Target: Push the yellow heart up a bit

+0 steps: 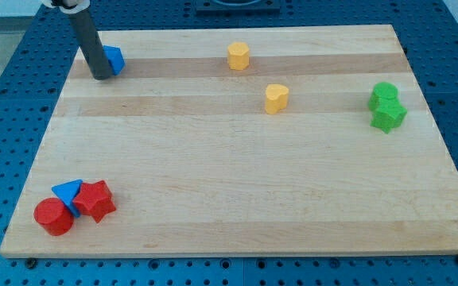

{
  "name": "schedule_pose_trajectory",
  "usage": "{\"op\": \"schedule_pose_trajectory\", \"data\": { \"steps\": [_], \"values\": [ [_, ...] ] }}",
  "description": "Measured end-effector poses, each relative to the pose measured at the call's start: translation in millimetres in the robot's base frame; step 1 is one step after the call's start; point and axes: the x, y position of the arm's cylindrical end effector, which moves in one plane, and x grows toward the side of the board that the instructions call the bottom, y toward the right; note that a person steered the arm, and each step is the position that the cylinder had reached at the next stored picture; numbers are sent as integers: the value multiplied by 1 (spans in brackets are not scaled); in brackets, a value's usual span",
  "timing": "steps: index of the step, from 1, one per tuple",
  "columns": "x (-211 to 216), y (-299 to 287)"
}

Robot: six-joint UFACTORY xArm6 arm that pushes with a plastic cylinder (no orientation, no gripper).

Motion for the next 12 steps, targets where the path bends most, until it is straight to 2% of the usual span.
{"op": "schedule_pose_trajectory", "data": {
  "steps": [2,3,4,6,7,8,9,11,12],
  "values": [
    [8,1],
    [52,35],
    [74,57],
    [81,69],
    [147,108],
    [185,178],
    [180,243],
    [133,251],
    [123,273]
  ]
}}
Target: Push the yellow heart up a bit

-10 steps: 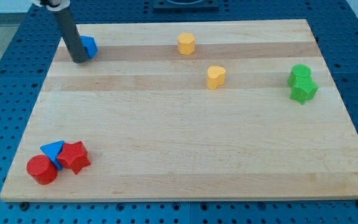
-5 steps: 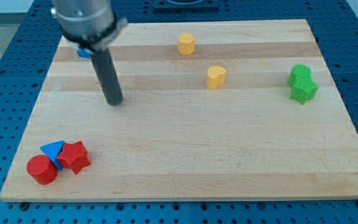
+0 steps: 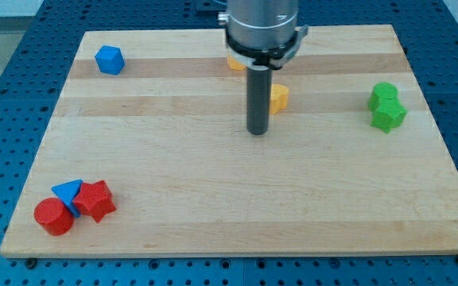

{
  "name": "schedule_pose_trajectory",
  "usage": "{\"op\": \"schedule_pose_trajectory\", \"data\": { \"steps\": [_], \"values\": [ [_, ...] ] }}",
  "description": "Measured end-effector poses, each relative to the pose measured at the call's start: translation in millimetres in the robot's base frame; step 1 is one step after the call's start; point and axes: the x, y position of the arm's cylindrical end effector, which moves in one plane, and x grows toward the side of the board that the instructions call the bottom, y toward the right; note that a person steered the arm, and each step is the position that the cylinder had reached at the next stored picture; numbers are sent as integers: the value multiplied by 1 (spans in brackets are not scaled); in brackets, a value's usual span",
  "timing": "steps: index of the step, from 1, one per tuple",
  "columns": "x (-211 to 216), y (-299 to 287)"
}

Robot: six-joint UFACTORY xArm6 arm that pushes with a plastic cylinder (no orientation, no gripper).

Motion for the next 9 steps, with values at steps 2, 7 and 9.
{"op": "schedule_pose_trajectory", "data": {
  "steps": [2,7,9],
  "values": [
    [-5,50],
    [-40,3],
    [-84,107]
  ]
}}
